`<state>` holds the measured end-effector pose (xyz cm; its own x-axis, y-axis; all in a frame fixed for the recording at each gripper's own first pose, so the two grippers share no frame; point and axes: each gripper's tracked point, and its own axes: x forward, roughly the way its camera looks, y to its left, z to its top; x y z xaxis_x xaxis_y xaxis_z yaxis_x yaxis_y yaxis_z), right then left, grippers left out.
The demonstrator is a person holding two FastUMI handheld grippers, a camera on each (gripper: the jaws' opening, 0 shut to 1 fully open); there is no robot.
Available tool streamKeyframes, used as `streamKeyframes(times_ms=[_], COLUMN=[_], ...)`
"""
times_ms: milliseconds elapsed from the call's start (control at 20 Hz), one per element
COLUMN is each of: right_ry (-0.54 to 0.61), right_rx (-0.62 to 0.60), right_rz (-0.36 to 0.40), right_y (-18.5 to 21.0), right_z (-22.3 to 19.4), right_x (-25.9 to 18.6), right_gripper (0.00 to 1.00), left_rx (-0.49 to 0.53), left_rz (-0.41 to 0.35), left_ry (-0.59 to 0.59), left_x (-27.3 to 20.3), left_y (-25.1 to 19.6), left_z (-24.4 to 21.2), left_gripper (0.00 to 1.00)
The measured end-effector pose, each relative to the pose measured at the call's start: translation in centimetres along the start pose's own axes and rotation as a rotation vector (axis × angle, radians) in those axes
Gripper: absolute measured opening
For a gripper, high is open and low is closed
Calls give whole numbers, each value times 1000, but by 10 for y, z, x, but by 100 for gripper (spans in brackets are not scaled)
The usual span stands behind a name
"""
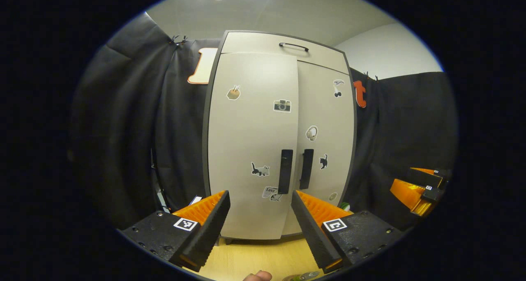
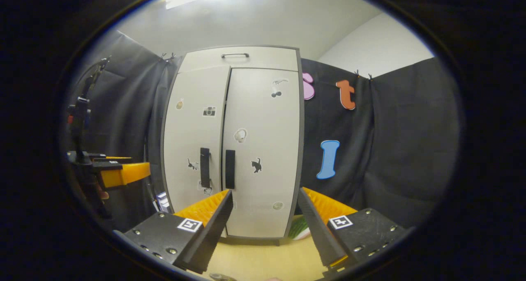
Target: Grasp the bottle in the cabinet with the left hand and place it on the coaster, then close the right door with the right hand and the left door with the left hand.
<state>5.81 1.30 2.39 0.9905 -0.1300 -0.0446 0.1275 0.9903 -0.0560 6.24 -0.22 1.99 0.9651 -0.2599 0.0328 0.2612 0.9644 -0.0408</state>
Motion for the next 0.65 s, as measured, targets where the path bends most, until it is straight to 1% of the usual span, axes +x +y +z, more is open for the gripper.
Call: streamKeyframes(times_ms=[50,100,150,200,250,300,350,400,450,650], right_ry=[-1,-2,-3,-6,-11,-16,-19,-19,-17,-13], right_rx=[-2,-5,-9,-12,-17,-26,-37,-48,-61,-92], right_rz=[6,9,10,11,13,18,19,19,17,3], right_y=[4,4,6,9,12,15,18,20,23,28], right_z=[0,-1,-1,-2,-1,-3,-4,-7,-11,-20], right_x=[6,7,11,17,21,25,29,34,36,42], right_gripper=[92,92,92,92,96,96,96,92,96,96], left_rx=[-3,-6,-13,-18,-21,-18,-7,8,19,-2], left_rz=[6,7,13,16,21,20,14,7,-1,-42], left_ry=[-5,-12,-11,-13,-15,-19,-26,-27,-22,-11], left_x=[4,8,12,16,19,22,25,28,30,38], left_y=[4,6,10,14,18,20,22,23,25,24], left_z=[1,1,1,1,1,0,1,-2,-6,-16], left_gripper=[95,91,91,95,95,96,96,96,96,96])
